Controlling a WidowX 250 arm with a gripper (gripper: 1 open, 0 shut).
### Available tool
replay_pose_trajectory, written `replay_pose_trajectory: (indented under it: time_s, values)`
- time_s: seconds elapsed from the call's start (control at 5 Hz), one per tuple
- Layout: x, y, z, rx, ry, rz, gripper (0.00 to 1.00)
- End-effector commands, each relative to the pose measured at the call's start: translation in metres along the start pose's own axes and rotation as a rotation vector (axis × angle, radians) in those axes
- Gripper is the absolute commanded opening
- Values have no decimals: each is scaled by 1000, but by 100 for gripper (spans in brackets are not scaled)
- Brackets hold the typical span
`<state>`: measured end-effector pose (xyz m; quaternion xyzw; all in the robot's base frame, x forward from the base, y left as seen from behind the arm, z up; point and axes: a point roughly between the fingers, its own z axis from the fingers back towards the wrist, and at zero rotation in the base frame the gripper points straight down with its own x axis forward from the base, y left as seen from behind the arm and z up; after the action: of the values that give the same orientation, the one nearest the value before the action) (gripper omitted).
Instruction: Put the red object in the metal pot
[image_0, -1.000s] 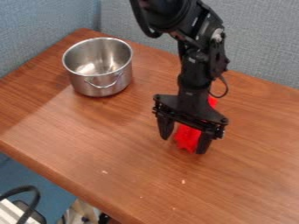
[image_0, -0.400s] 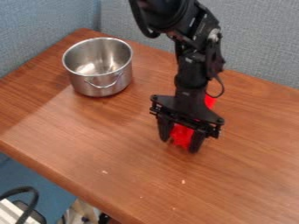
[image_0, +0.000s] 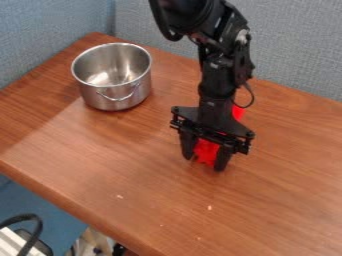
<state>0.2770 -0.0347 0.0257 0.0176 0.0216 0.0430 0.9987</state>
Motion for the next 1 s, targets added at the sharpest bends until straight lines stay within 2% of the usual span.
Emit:
replay_pose_trajectory:
  time_s: [0.0,0.6,0.8]
  values:
    - [7,4,12,-2,-21,13,0]
    - [9,14,26,16,8,28,0]
    - [10,18,31,13,19,31,0]
